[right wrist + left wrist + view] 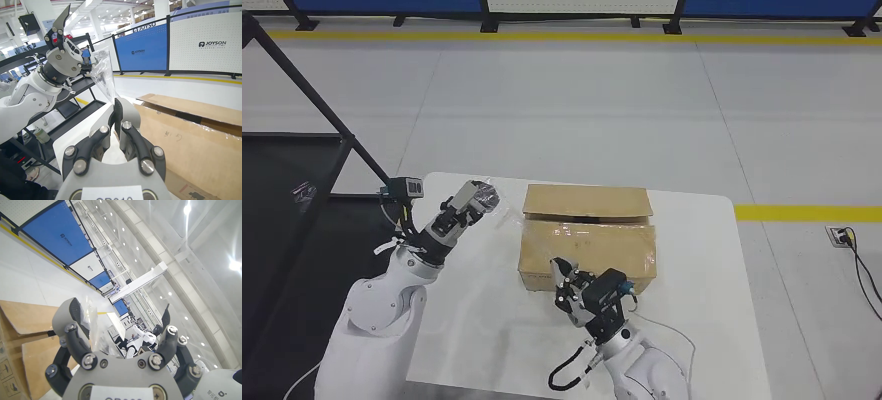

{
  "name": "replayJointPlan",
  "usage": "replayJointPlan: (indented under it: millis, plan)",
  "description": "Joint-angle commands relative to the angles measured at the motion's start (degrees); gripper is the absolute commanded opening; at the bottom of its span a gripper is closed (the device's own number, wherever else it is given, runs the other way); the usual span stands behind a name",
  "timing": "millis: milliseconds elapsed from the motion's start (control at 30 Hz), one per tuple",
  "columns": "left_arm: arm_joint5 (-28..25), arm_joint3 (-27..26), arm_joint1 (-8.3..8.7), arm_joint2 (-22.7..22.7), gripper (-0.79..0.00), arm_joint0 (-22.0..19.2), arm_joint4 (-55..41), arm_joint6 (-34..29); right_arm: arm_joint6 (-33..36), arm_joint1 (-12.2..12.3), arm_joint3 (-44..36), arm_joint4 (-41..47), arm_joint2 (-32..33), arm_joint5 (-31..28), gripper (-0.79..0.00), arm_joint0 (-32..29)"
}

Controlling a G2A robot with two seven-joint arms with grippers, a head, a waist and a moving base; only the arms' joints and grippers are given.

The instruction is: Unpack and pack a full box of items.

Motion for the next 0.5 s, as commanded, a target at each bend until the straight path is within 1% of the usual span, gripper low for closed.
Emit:
replayJointPlan:
  millis: [0,33,67,100,467]
  plan:
    - [-0.1,0.3,0.02,0.1,0.0,-0.2,-0.3,0.1,0.8,-0.1,0.0,0.5,0.1,-0.5,-0.262,0.3]
    - [-0.2,0.4,0.04,0.1,0.0,-0.2,-0.3,0.1,1.1,-0.1,0.1,0.7,0.1,-0.6,-0.126,0.5]
    - [-0.2,0.5,0.06,0.1,0.0,-0.2,-0.4,0.1,1.6,-0.1,0.1,1.1,0.1,-1.0,-0.015,0.7]
    - [-0.2,0.6,0.09,0.0,0.0,-0.3,-0.4,0.0,2.1,-0.2,0.3,1.6,0.1,-1.3,0.0,0.9]
    - [-0.2,1.3,0.43,-0.8,0.0,-1.0,-1.0,-0.2,3.2,-0.4,0.6,2.2,0.6,-1.3,0.0,1.4]
